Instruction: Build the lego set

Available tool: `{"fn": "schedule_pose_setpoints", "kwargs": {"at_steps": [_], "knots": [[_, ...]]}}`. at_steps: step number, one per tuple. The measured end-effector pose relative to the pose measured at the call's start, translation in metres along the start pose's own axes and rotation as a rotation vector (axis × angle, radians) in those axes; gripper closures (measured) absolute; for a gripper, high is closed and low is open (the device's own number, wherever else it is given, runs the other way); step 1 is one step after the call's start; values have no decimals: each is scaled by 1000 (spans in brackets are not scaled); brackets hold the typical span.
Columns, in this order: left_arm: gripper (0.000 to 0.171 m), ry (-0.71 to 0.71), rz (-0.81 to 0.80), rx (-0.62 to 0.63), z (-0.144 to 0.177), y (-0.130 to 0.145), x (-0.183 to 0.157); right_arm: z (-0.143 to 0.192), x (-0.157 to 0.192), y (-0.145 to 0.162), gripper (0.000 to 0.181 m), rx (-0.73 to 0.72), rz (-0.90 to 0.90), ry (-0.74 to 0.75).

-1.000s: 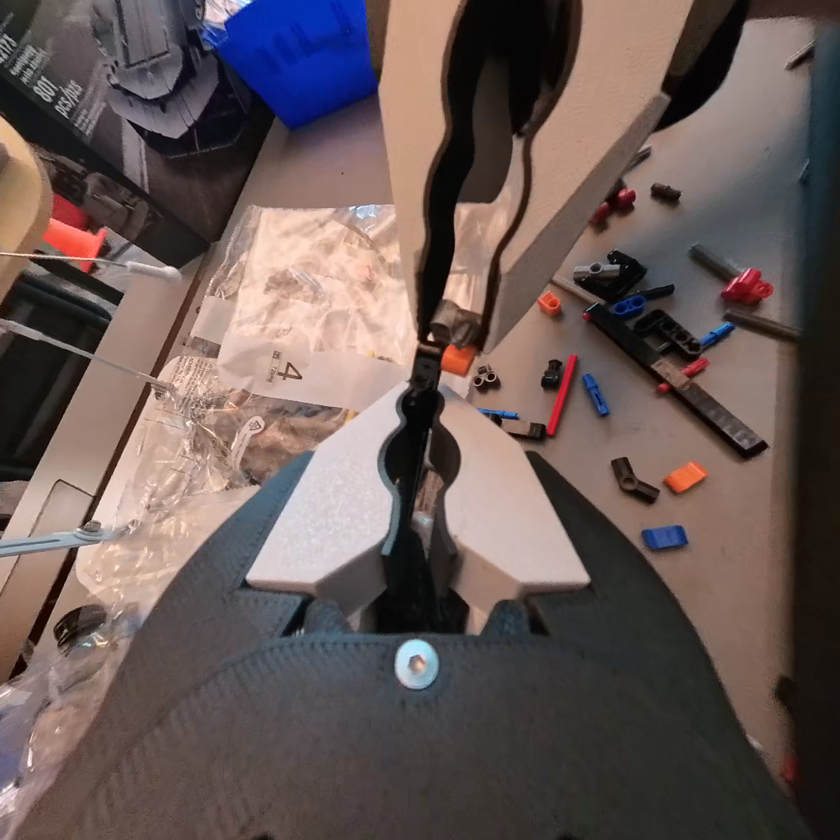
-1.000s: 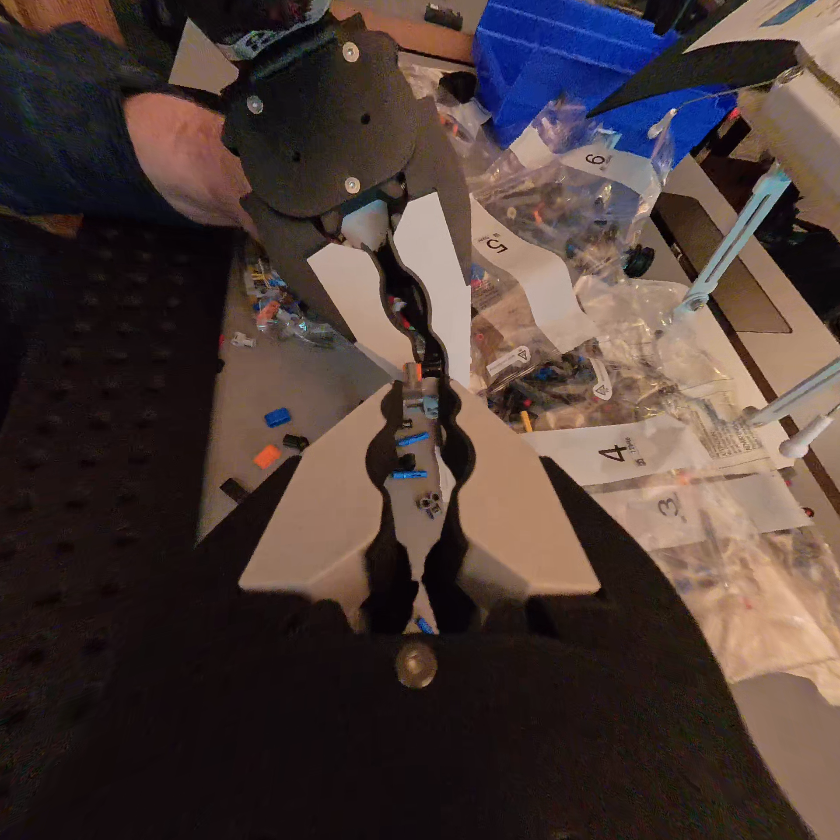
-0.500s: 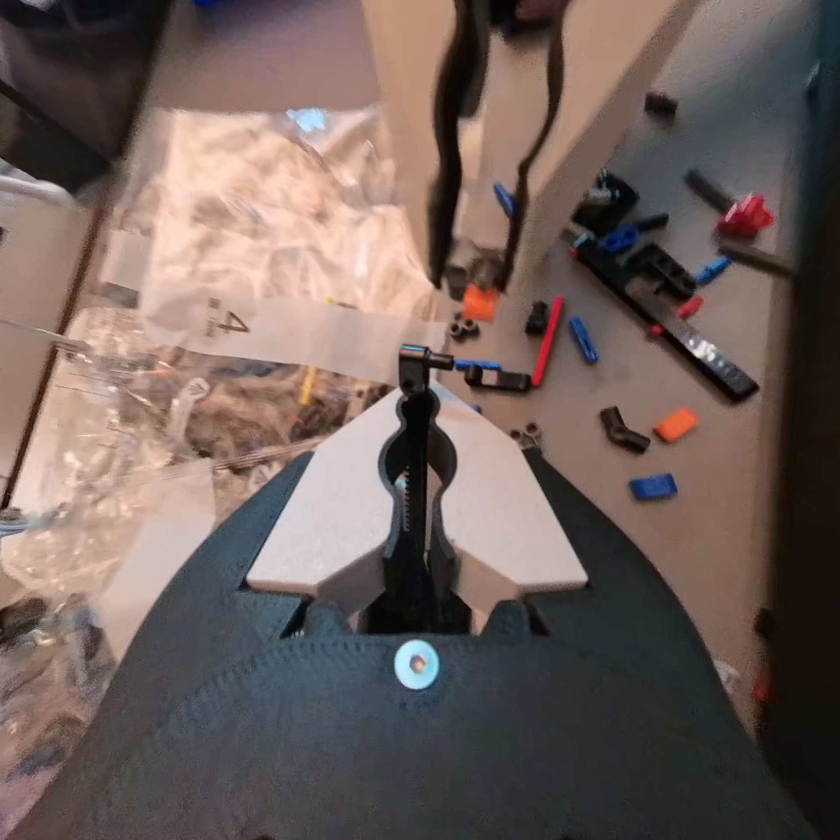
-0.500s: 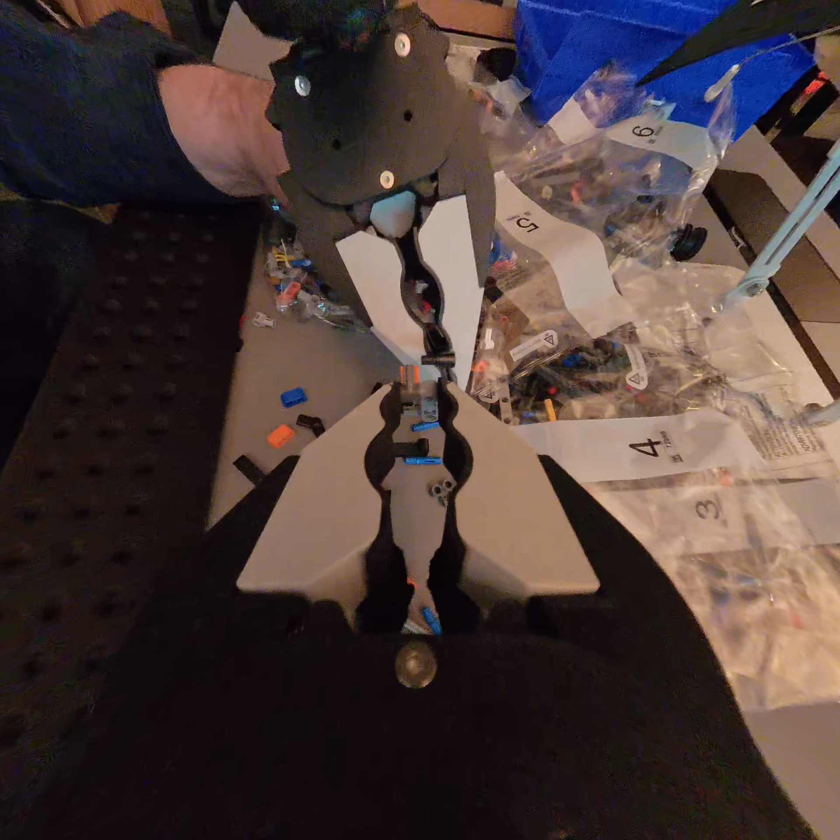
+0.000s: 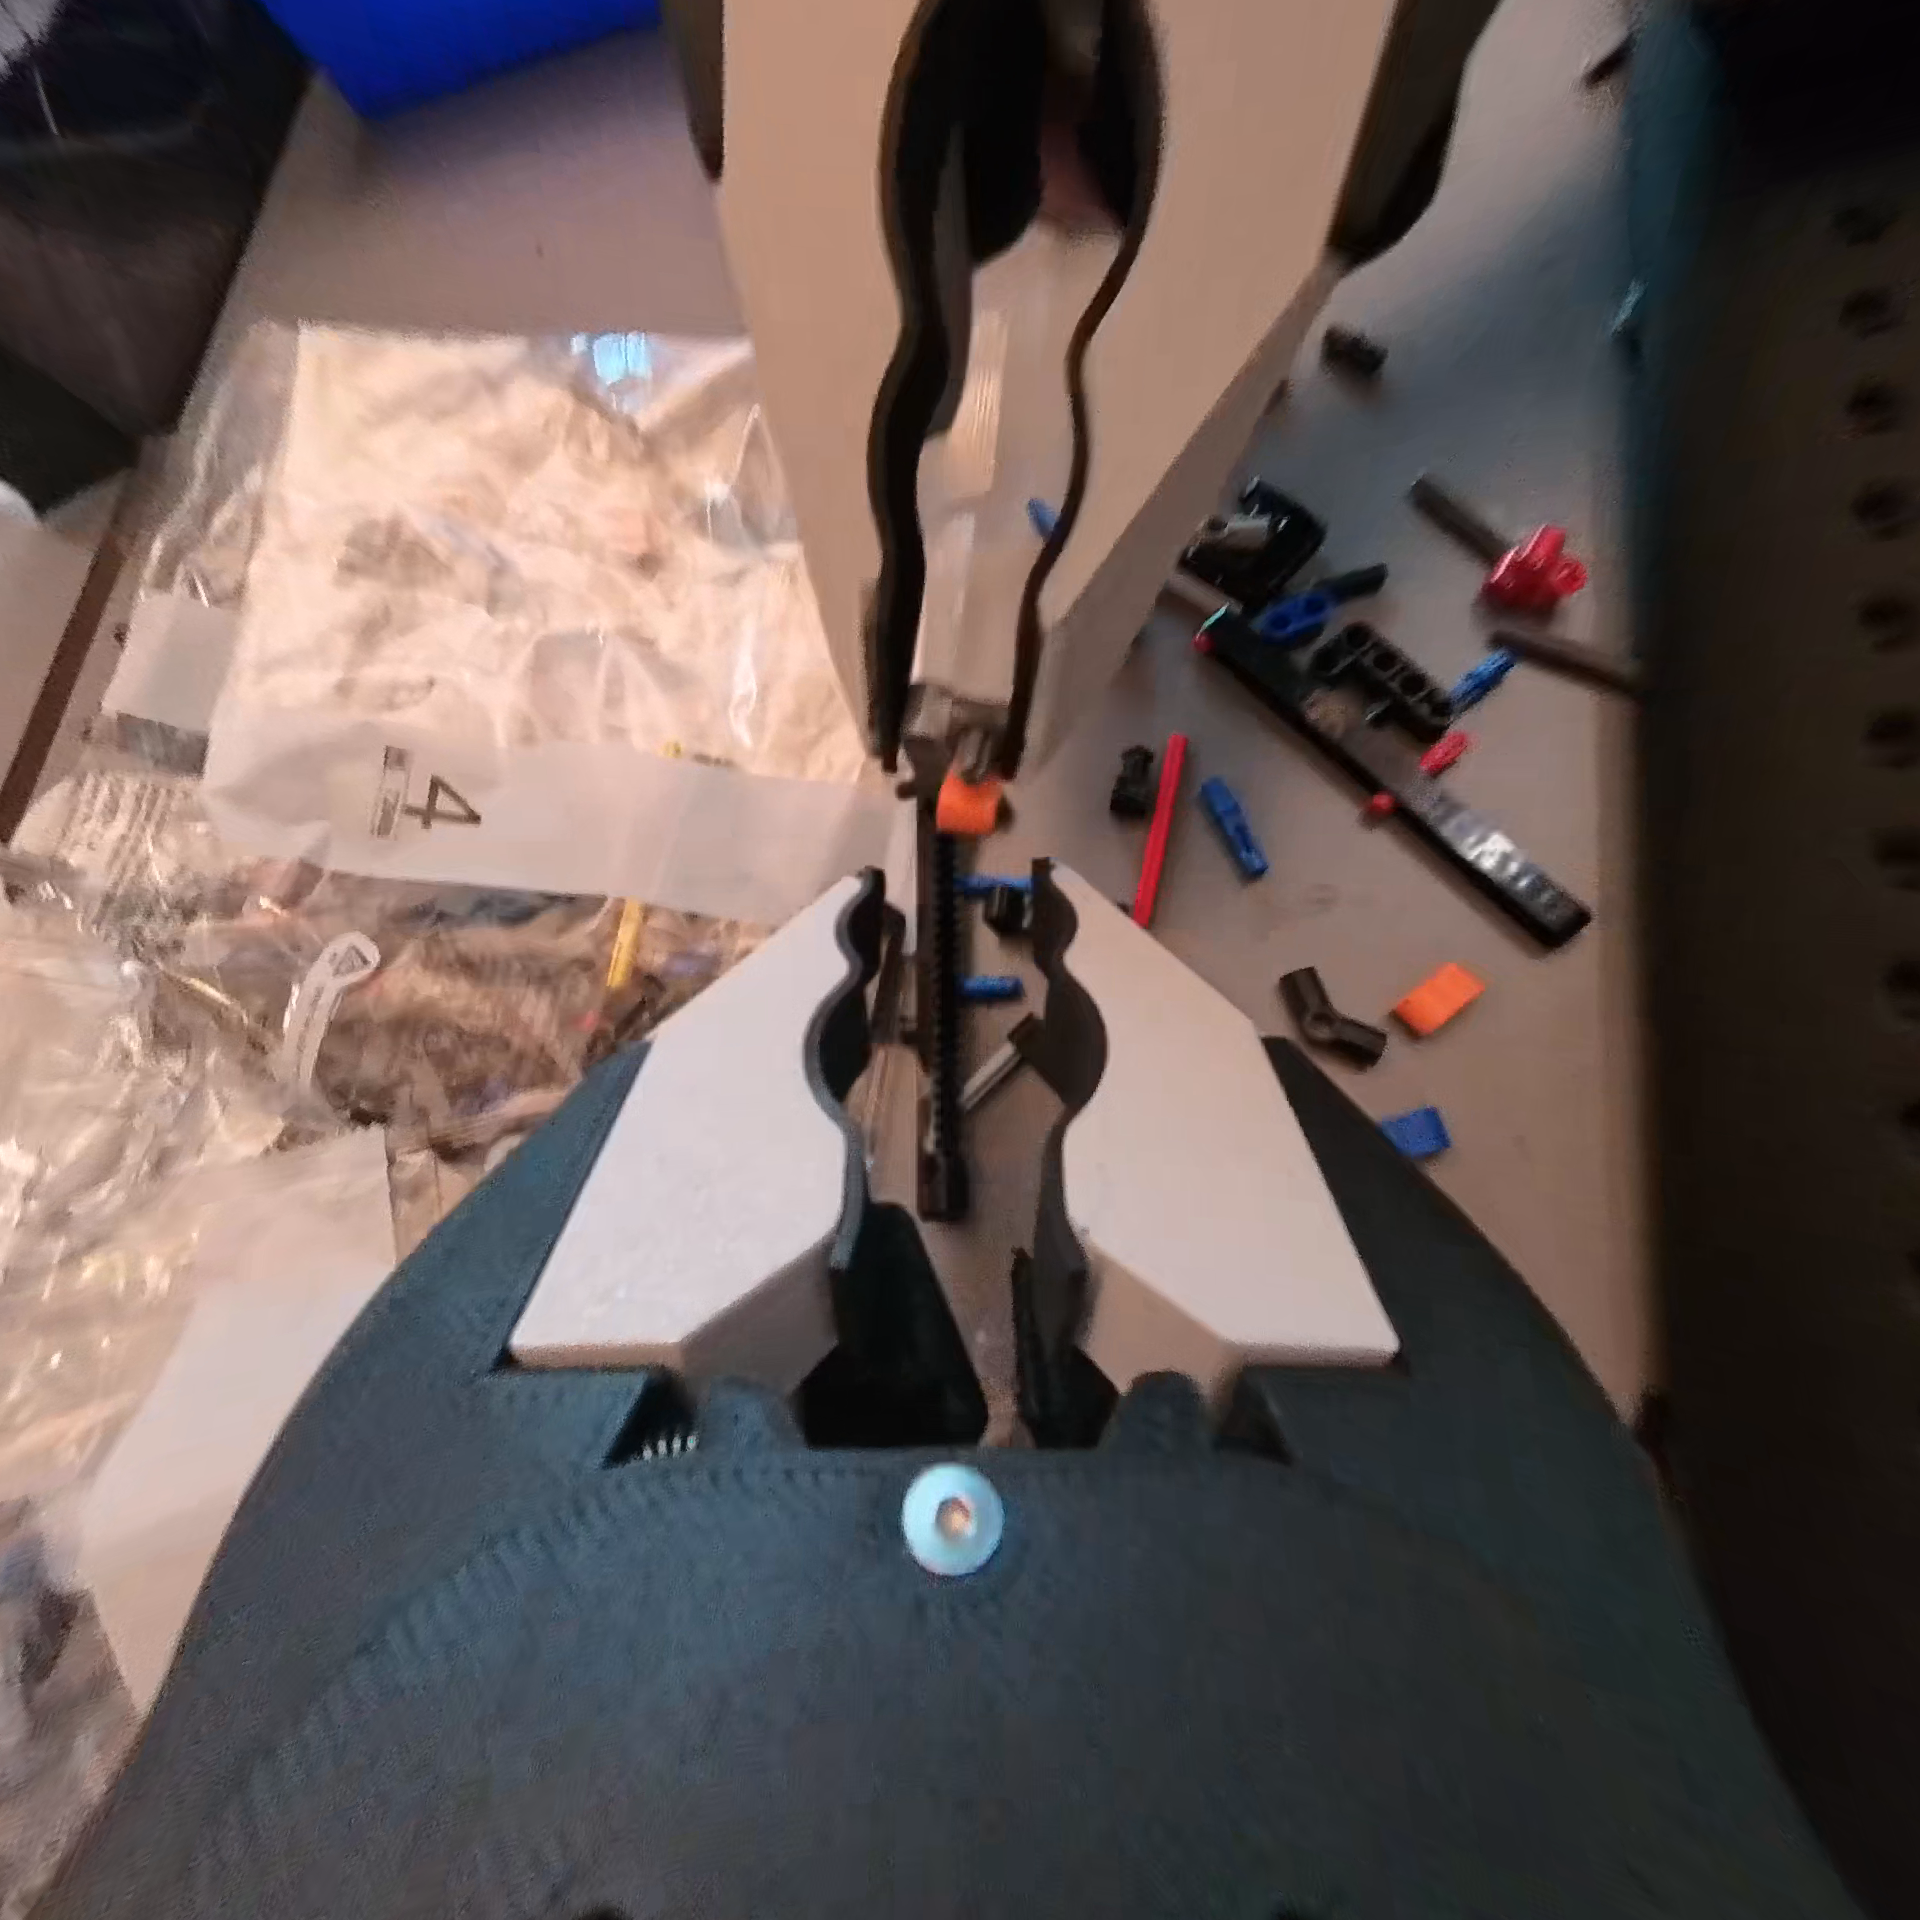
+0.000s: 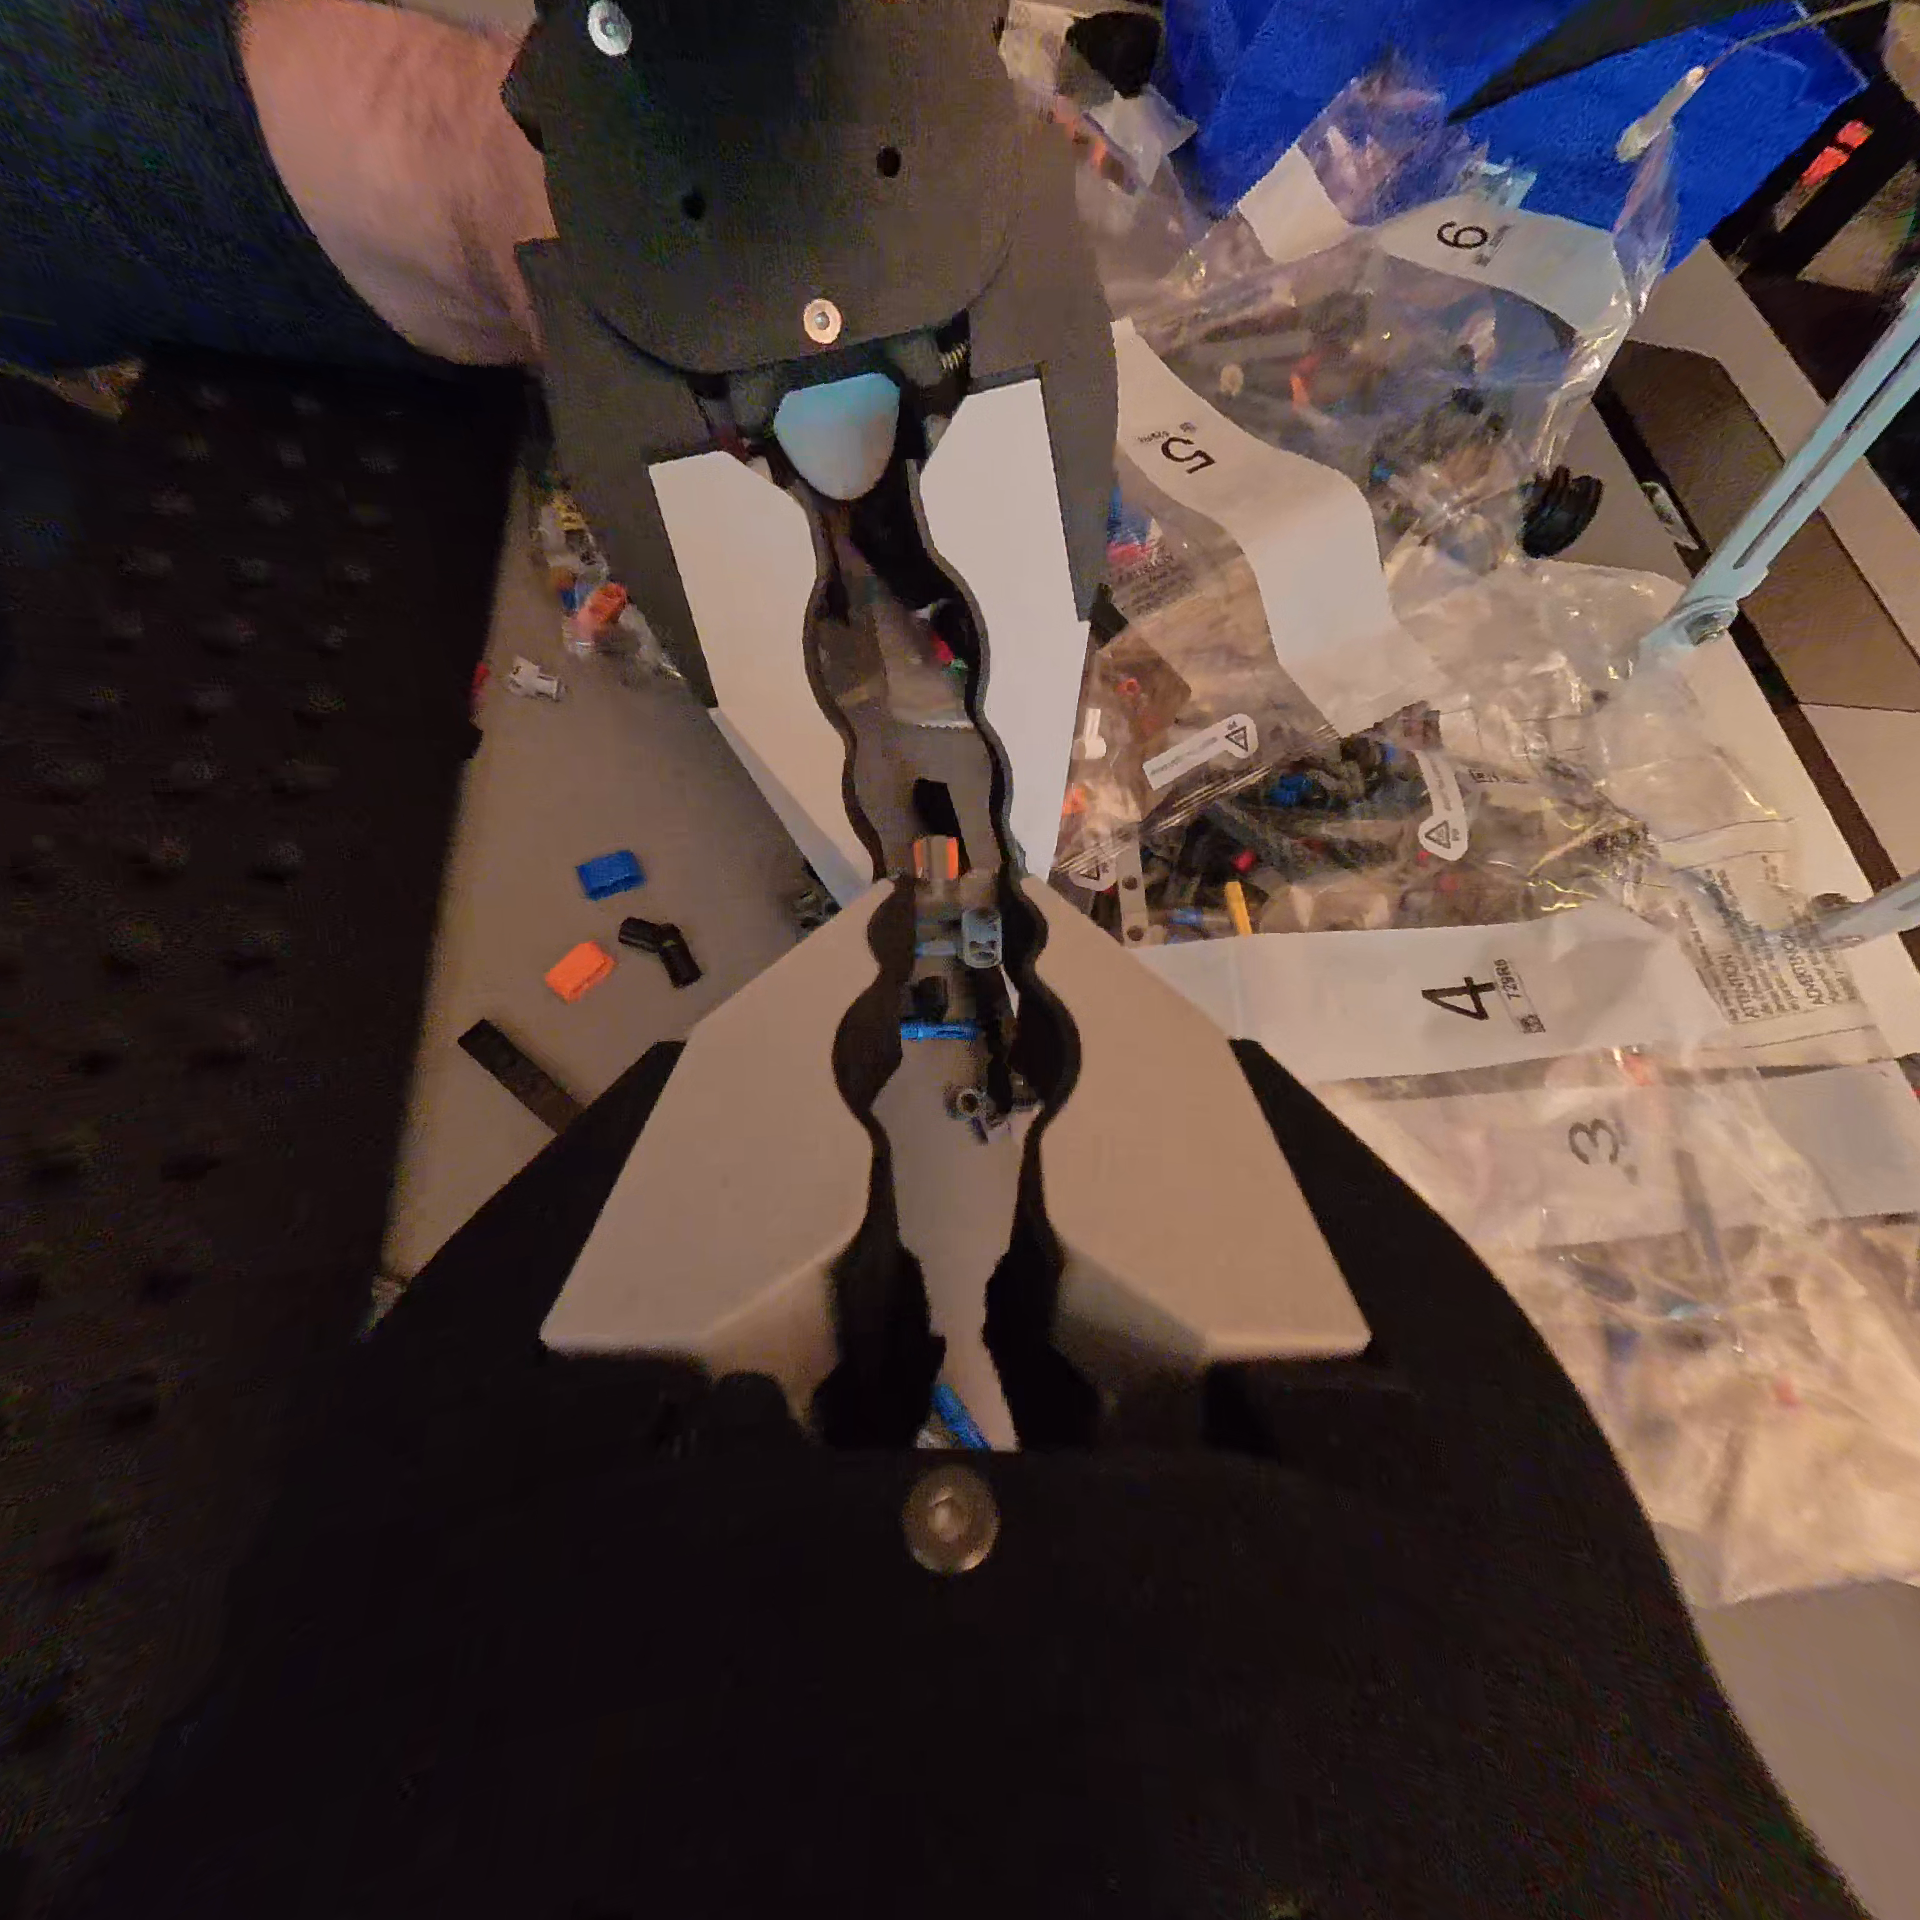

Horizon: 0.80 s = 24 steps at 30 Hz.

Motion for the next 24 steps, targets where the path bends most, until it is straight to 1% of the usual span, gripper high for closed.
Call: {"fn": "schedule_pose_setpoints", "kwargs": {"at_steps": [3, 7, 10, 12, 15, 18, 22, 24], "knots": [[153, 8, -12, -108, 5, -10, -2, -2, -2, 1, 168, -23, -44, -22], [159, 14, -3, -152, 8, -13, -3, 2, -6, -1, 168, -78, -127, -54], [160, 35, 57, -218, 13, -16, 0, 7, -10, -3, 168, -146, -203, -83], [165, 46, 92, -265, 17, -18, 3, 11, -14, -4, 167, -204, -293, -123], [165, 50, 110, -286, 20, -20, 3, 12, -19, -3, 166, -256, -396, -184], [165, 67, 138, -296, 20, -19, 4, 12, -20, -2, 166, -263, -417, -190], [165, 113, 186, -343, 23, -21, 6, 14, -22, -2, 167, -319, -506, -261], [165, 122, 207, -350, 23, -20, 7, 14, -24, -1, 167, -333, -526, -268]]}}
Point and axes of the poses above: each gripper's, where its closed fingertips meet, z back along the fingers, y out of its underside, x = y × z across the jaws, the point moved 9 cm from there along z, back along the fingers, and after that the axes turned 7 degrees about -x, right-handed, at the moved point
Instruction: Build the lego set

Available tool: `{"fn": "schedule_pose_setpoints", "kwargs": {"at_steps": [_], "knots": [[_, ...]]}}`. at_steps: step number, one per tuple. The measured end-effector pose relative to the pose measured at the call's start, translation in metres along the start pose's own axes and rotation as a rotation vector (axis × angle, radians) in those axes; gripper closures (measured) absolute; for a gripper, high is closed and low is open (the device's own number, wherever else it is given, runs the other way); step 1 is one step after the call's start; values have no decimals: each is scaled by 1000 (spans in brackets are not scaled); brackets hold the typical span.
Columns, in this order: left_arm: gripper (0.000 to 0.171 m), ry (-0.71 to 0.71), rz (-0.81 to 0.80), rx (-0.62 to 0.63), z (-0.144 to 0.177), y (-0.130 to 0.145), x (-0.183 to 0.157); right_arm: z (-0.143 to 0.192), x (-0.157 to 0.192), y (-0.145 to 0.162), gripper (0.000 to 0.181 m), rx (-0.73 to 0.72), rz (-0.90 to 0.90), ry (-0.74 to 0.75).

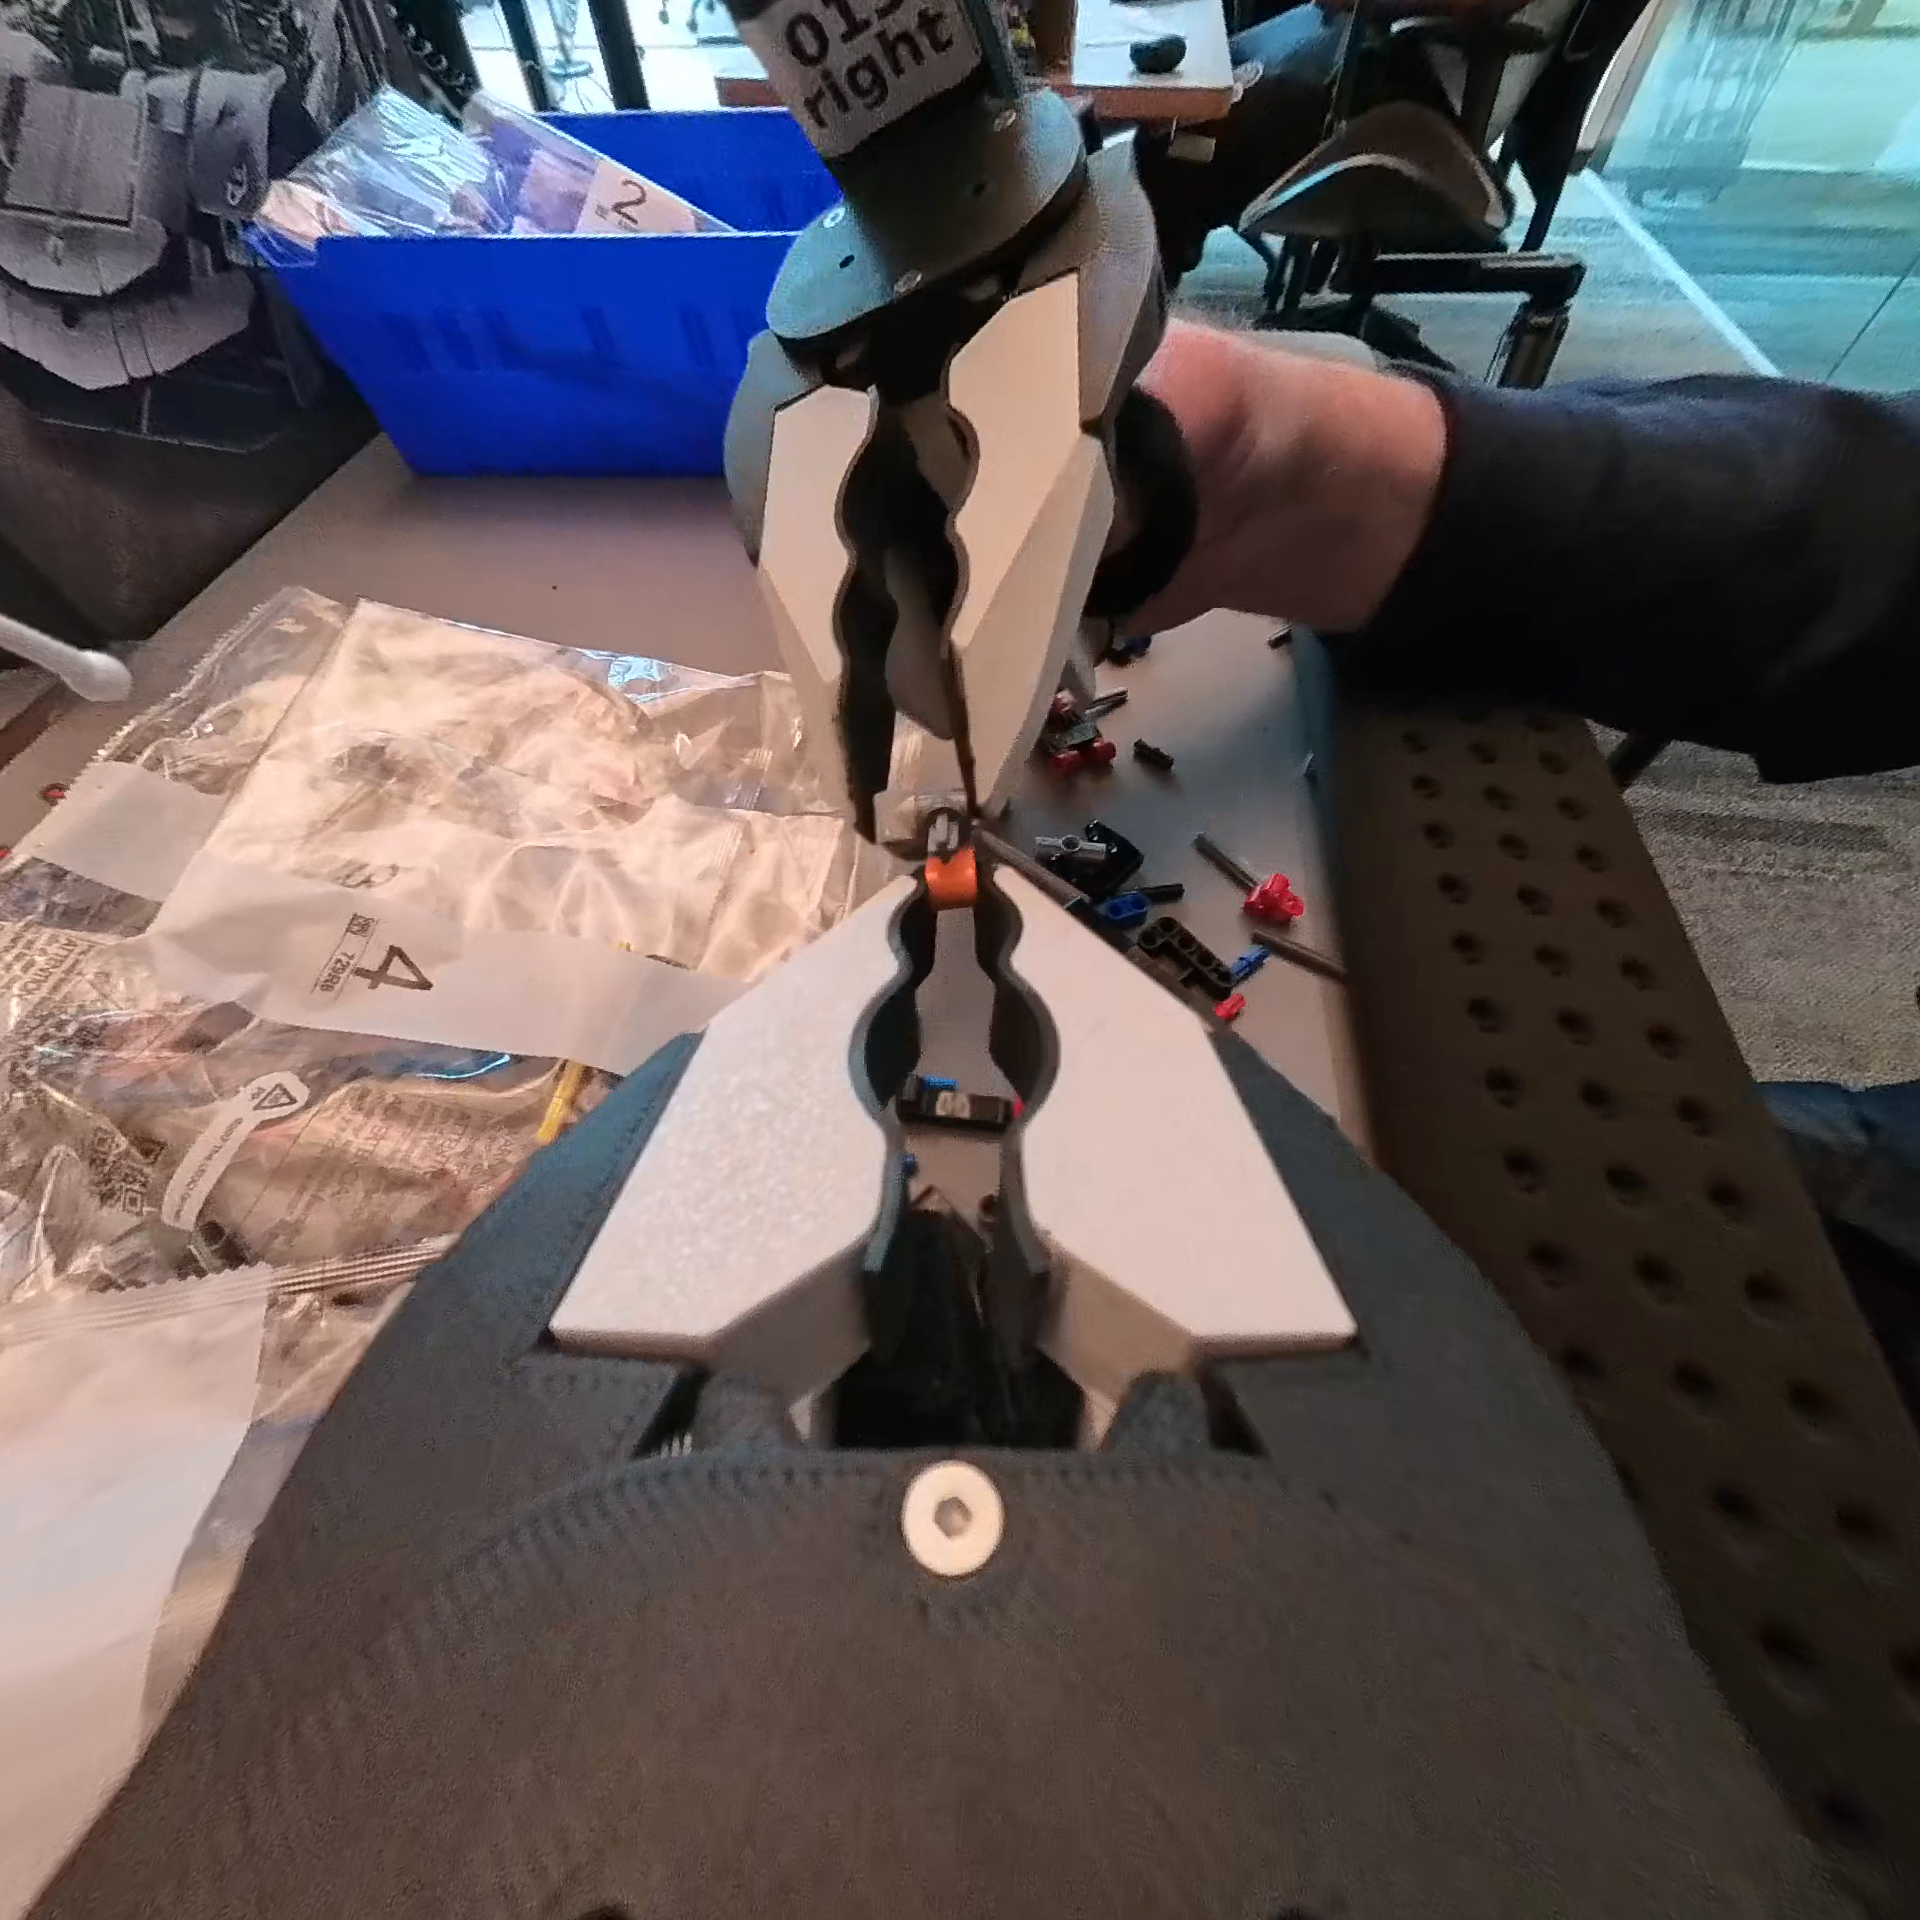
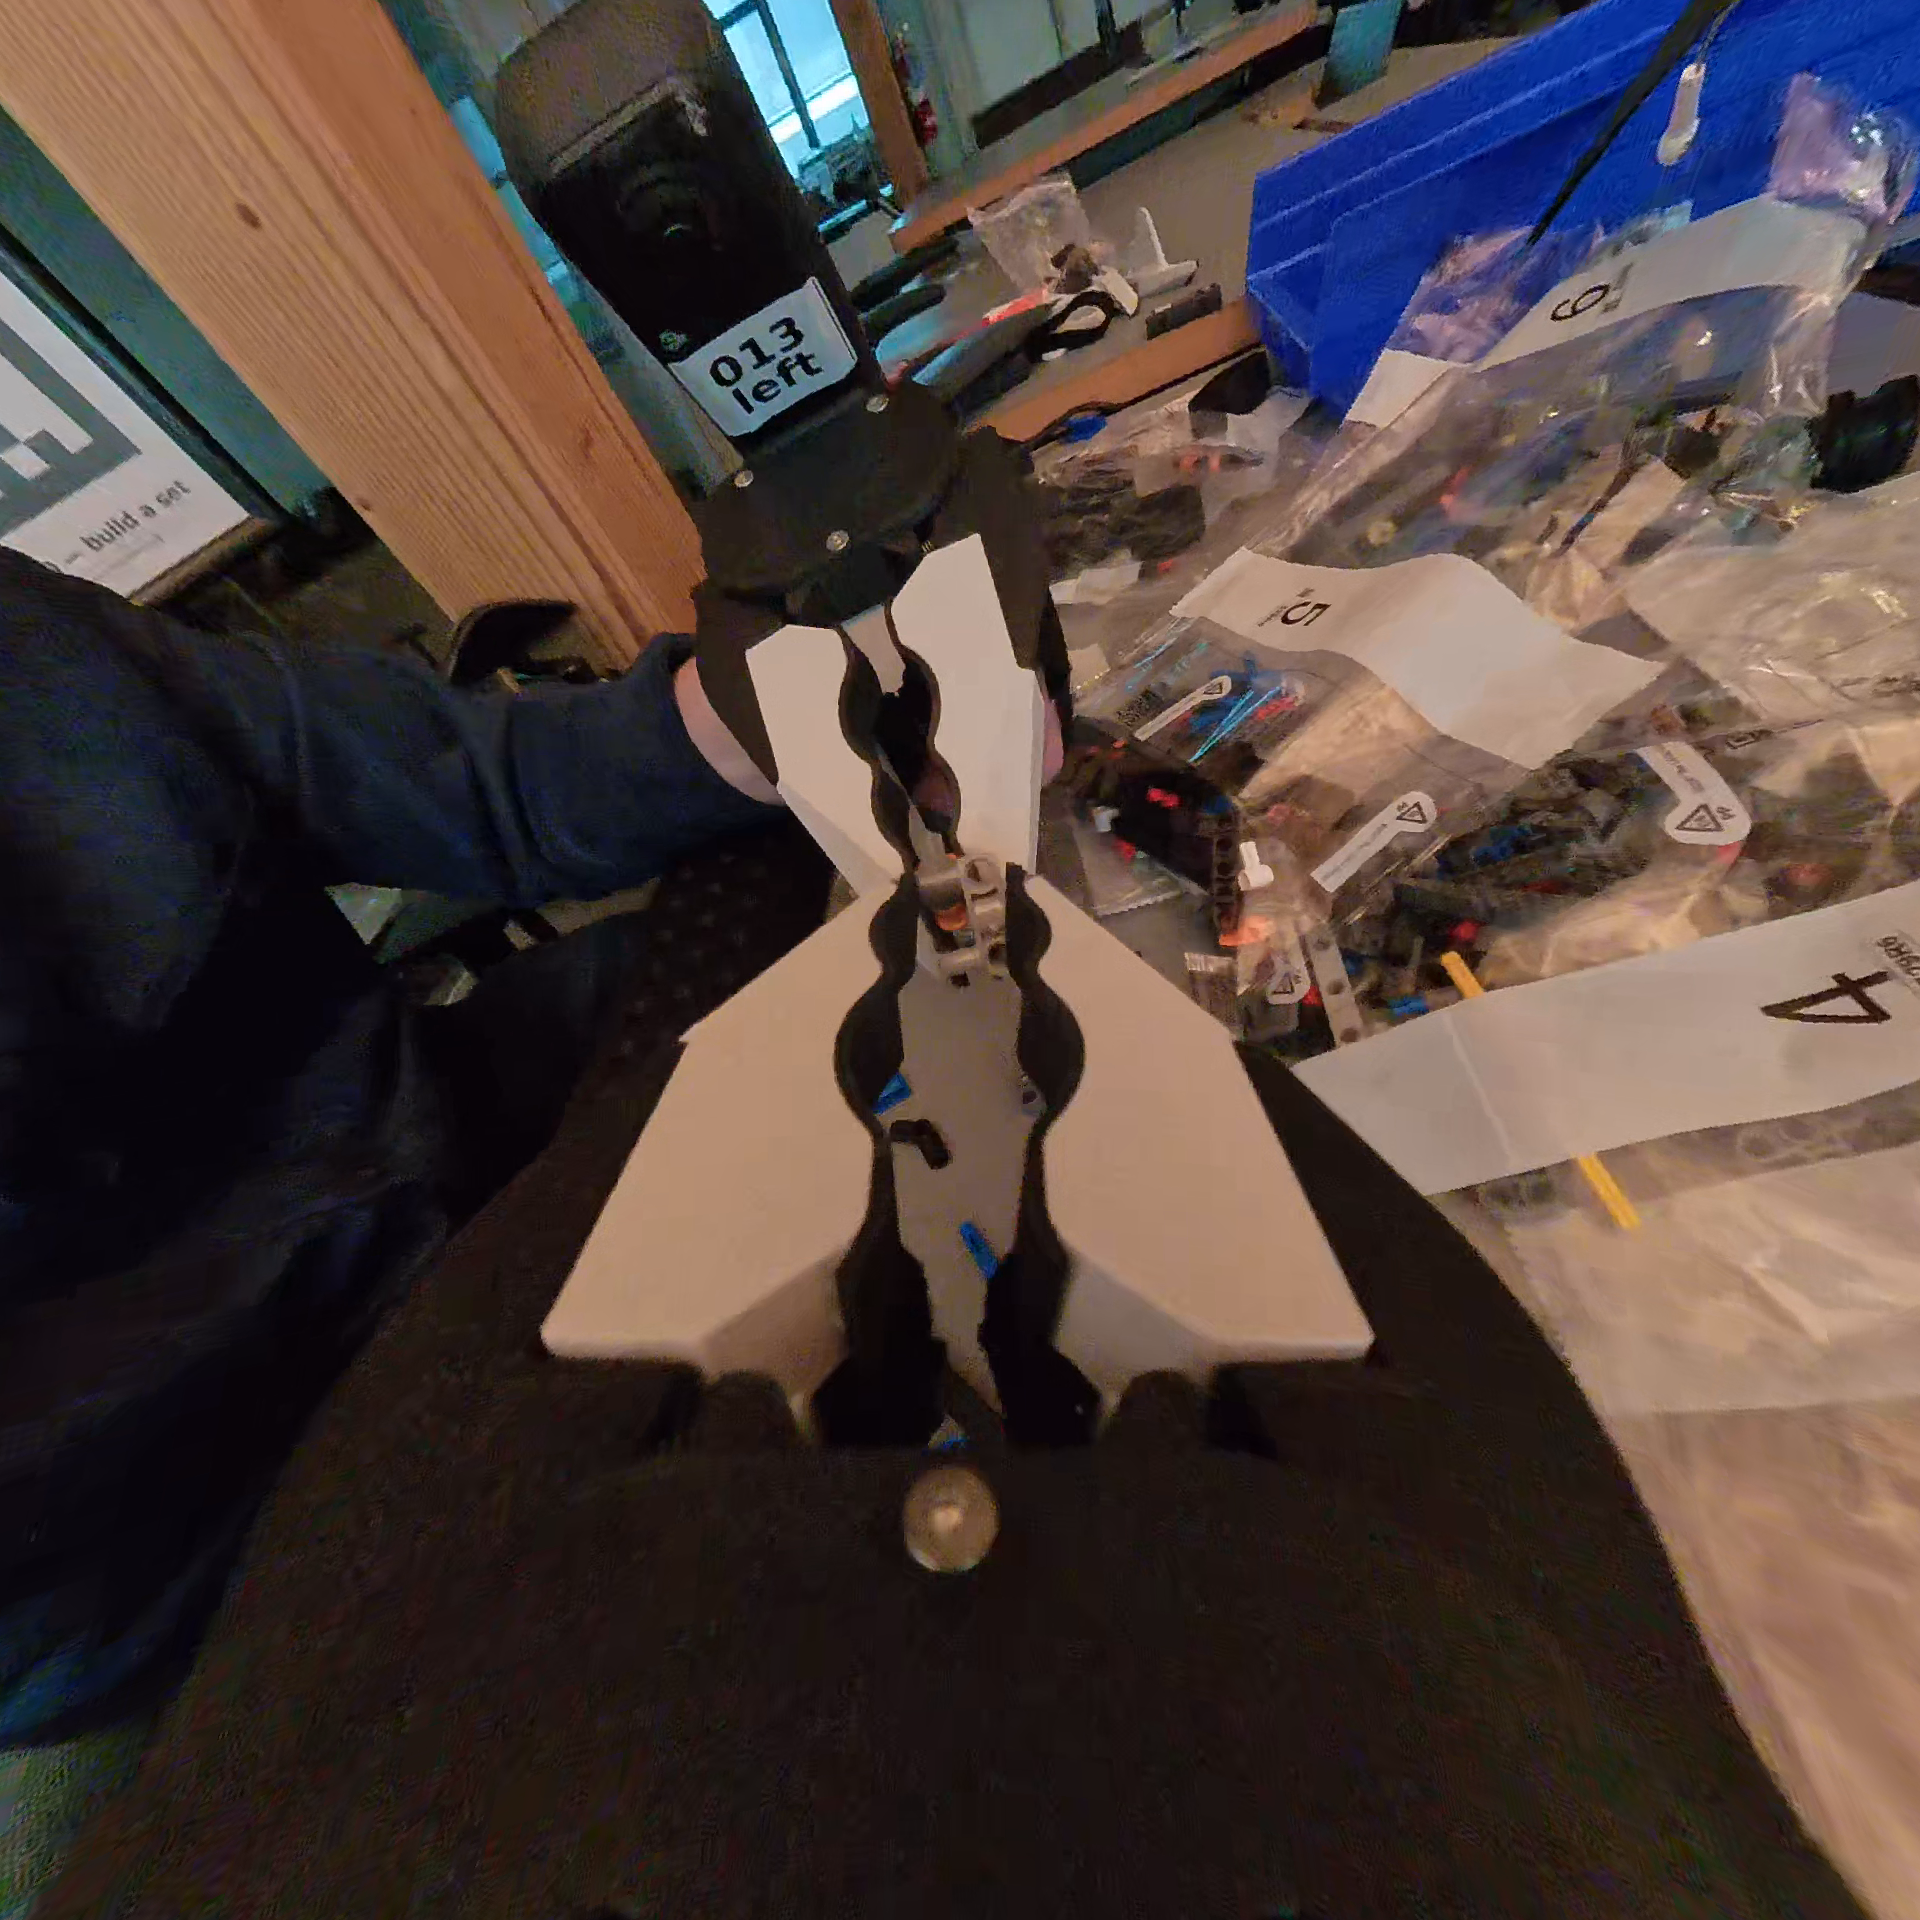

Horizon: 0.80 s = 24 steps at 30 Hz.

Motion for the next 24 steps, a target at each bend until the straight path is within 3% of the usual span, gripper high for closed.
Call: {"fn": "schedule_pose_setpoints", "kwargs": {"at_steps": [6, 12, 16, 24], "knots": [[165, 26, 48, -22, 1, 0, 1, 0, 1, -1, 168, -3, -13, 0], [165, 9, 24, 21, -1, 3, 1, -2, 8, -2, 168, 75, 108, 81], [163, 16, 42, -19, -2, 0, 1, -2, 10, -1, 168, 83, 139, 89], [165, -42, -42, 49, -1, 0, -1, -6, 19, -3, 169, 121, 250, 169]]}}
Point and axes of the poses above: each gripper's, where its closed fingertips meet, z back along the fingers, y out of its underside, x = y × z across the jaws, the point moved 9 cm from there along z, back along the fingers, and after that the axes turned 7 degrees about -x, right-handed, at the moved point
